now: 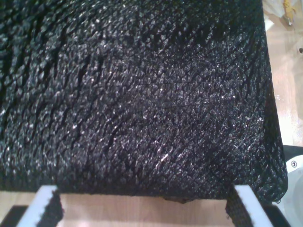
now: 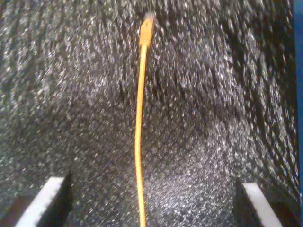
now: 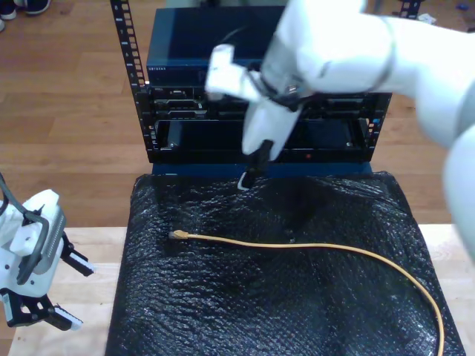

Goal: Grab the cable and plug it in

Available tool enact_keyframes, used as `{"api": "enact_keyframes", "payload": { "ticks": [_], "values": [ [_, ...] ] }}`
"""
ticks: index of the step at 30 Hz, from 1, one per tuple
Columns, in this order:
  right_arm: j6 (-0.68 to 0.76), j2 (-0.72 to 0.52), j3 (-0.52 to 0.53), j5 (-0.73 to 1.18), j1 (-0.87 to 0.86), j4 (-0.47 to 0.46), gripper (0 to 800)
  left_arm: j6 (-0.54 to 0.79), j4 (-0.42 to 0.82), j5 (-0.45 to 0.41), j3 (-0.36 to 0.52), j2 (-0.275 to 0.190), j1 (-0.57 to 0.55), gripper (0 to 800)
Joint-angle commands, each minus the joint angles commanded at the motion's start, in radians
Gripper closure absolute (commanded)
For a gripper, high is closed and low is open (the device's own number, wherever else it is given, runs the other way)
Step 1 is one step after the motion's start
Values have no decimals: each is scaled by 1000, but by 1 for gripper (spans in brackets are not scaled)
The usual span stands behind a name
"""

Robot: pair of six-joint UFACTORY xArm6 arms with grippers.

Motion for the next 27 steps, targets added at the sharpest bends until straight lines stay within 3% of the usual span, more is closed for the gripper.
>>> {"api": "enact_keyframes", "payload": {
  "ticks": [12, 27],
  "values": [
    [282, 170, -92, -43, 147, -230, 12, -25, 2, -51, -5, 14, 2, 1],
    [379, 328, -140, -71, 209, -247, 27, -25, 3, -83, -8, 43, 3, 0]
  ]
}}
